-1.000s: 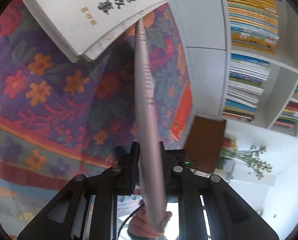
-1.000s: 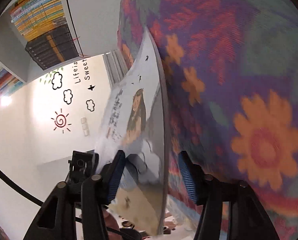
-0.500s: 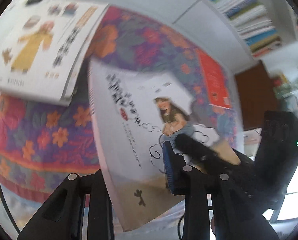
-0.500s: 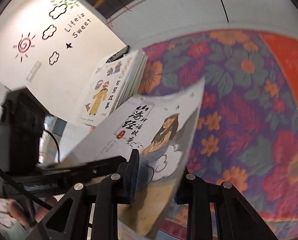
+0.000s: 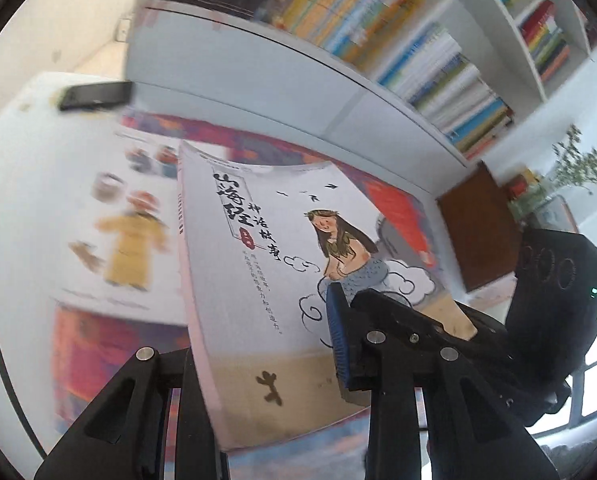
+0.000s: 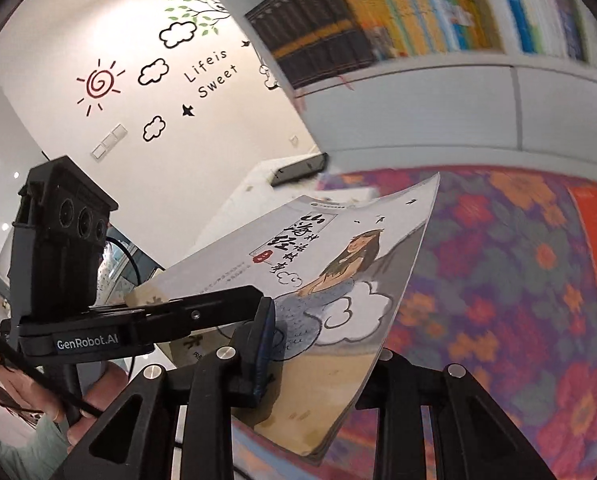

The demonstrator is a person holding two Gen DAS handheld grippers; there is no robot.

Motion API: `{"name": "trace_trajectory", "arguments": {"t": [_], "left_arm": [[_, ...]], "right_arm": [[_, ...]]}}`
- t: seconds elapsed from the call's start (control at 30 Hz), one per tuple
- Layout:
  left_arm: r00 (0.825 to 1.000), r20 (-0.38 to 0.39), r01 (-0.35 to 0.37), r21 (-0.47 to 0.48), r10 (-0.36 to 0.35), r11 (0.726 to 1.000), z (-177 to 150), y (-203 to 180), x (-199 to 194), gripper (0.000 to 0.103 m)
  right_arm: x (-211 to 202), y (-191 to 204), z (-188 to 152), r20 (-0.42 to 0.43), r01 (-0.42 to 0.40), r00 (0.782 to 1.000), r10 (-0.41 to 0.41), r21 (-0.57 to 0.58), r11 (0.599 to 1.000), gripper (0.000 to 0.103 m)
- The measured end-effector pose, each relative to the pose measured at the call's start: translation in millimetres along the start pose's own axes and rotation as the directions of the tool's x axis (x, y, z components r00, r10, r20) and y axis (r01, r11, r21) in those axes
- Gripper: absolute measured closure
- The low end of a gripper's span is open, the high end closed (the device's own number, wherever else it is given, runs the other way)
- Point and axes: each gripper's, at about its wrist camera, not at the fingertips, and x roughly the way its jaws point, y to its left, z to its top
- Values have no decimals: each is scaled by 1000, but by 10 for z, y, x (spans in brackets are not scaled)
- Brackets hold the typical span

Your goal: Organize books

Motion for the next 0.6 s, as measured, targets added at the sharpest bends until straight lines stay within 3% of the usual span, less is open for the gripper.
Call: {"name": "trace_trajectory", "arguments": {"t": [0.23,0.6], "left_arm": [[998,-39,-50,-45,49,998,305,738,252,76],[990,-135,-61,-147,41,987,290,1435,577,73]], "right_arm": [[857,256,243,-75,18,997,-13,59,998,75],[1618,138,186,-181,78,983,-40,205,976,75]]}}
